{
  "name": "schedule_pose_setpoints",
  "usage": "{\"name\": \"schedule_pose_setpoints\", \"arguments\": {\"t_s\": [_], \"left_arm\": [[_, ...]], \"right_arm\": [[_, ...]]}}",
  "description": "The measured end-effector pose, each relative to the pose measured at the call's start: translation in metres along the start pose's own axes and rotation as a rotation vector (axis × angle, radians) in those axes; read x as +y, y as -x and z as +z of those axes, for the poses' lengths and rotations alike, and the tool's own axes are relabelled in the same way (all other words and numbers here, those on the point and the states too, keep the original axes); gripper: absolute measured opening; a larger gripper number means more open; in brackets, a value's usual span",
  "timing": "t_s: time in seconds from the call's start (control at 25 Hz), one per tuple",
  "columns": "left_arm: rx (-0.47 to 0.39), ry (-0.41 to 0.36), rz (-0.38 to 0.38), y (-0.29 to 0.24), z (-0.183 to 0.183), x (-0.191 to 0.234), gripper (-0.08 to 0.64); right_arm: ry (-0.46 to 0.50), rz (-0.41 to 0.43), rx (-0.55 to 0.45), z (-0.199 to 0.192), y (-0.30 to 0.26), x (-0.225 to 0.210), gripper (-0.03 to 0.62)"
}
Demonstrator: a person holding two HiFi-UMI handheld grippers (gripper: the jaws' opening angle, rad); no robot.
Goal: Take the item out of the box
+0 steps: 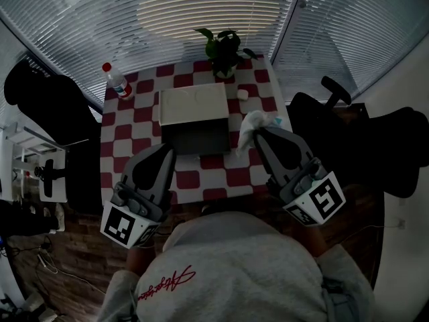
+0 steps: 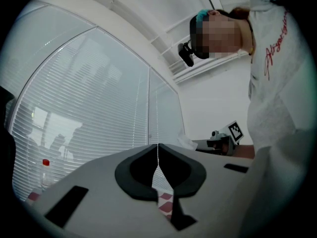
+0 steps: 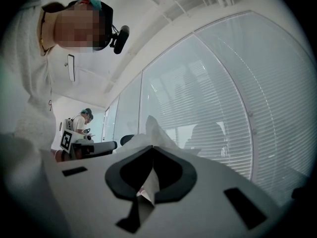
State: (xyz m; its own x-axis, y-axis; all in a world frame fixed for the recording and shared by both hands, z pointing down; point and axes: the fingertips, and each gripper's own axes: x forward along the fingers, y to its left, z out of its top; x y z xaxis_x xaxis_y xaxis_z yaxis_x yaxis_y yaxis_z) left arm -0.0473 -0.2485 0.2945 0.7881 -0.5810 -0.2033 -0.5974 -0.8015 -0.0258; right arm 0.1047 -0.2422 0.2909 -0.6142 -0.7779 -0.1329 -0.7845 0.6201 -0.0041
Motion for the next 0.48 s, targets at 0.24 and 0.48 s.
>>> {"name": "schedule_pose_setpoints", "arguments": {"t_s": [0.24, 0.48], "left_arm": [[-0.018, -0.015, 0.006, -0.0005, 0.0012, 0.0014, 0.017], [0.012, 0.003, -0.002, -0.0044, -0.0019, 0.0029, 0.017]], "right_arm": [[0.009, 0.006, 0.008, -0.0027, 0.0007, -0.0002, 0.014], [0.008, 0.01, 0.013, -0.0032, -0.0041, -0.0024, 0.014]]}}
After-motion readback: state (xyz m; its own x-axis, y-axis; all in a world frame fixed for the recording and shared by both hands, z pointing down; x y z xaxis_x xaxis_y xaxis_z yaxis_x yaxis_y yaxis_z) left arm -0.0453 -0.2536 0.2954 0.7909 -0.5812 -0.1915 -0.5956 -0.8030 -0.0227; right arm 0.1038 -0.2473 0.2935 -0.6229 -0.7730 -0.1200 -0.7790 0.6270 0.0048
